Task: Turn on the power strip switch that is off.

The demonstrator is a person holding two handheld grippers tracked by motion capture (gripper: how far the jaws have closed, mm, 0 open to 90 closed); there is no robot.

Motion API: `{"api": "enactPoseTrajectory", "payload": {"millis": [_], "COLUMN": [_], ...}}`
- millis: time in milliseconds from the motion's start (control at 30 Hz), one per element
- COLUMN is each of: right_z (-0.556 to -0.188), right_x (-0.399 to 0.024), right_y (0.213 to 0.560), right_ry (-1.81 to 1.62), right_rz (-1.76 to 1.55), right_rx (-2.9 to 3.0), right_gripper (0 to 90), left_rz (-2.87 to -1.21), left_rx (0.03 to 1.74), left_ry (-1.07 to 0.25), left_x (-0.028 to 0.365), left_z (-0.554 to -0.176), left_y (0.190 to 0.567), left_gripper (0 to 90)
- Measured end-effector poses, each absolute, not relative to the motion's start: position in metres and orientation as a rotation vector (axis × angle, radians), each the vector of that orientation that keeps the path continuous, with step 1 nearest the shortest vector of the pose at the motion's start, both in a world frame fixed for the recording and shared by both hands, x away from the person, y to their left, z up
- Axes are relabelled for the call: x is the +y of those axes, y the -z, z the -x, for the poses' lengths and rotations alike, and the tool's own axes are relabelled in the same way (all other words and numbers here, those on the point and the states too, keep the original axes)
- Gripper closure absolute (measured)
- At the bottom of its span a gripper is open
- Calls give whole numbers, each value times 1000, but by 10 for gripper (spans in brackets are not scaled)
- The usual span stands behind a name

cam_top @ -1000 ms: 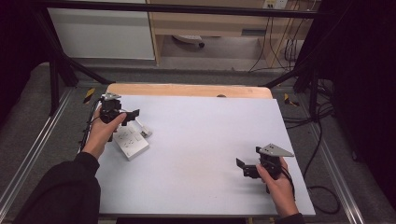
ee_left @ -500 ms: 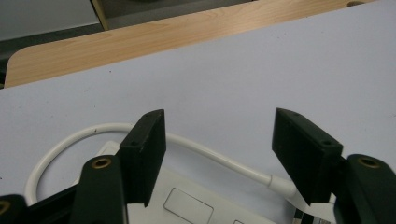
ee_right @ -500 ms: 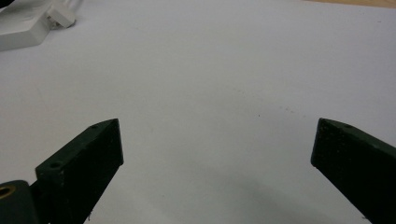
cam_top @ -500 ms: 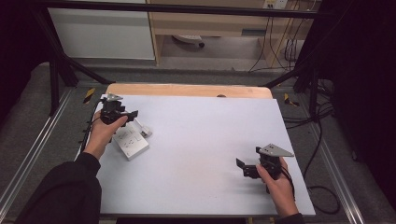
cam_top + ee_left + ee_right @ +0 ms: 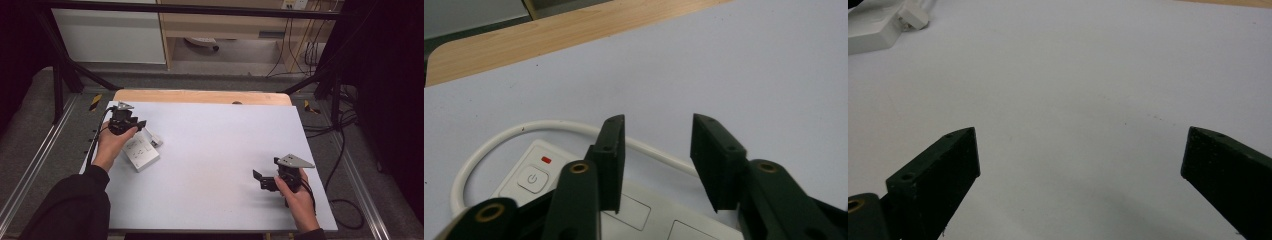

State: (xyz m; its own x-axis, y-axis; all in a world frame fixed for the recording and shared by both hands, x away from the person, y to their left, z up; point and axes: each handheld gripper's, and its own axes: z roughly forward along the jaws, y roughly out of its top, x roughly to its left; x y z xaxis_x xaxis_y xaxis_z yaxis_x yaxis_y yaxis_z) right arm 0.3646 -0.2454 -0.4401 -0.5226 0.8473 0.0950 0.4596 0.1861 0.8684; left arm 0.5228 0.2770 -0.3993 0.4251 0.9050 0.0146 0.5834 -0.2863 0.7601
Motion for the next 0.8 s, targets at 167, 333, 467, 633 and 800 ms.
{"api": "enactPoseTrajectory", "payload": {"millis": [167, 333, 467, 633, 800], "right_z": [-365, -365, -365, -365, -365], "right_x": [-245, -245, -245, -245, -245], "right_y": [440, 440, 440, 440, 440], "right_ry": [-1280, -1281, -1280, -1278, -1279], "right_rz": [-1225, -1225, -1226, -1227, -1227], "right_rx": [2060, 2060, 2061, 2063, 2065], "right_gripper": [28, 28, 28, 28, 28], "left_rz": [-1981, -1977, -1990, -1989, -1995], "left_rx": [1252, 1246, 1247, 1254, 1272], "left_ry": [-600, -581, -584, -589, -586], "left_x": [276, 276, 278, 280, 285], "left_z": [-523, -523, -524, -525, -525], "left_y": [399, 400, 402, 403, 404], "left_gripper": [666, 739, 805, 886, 900]}}
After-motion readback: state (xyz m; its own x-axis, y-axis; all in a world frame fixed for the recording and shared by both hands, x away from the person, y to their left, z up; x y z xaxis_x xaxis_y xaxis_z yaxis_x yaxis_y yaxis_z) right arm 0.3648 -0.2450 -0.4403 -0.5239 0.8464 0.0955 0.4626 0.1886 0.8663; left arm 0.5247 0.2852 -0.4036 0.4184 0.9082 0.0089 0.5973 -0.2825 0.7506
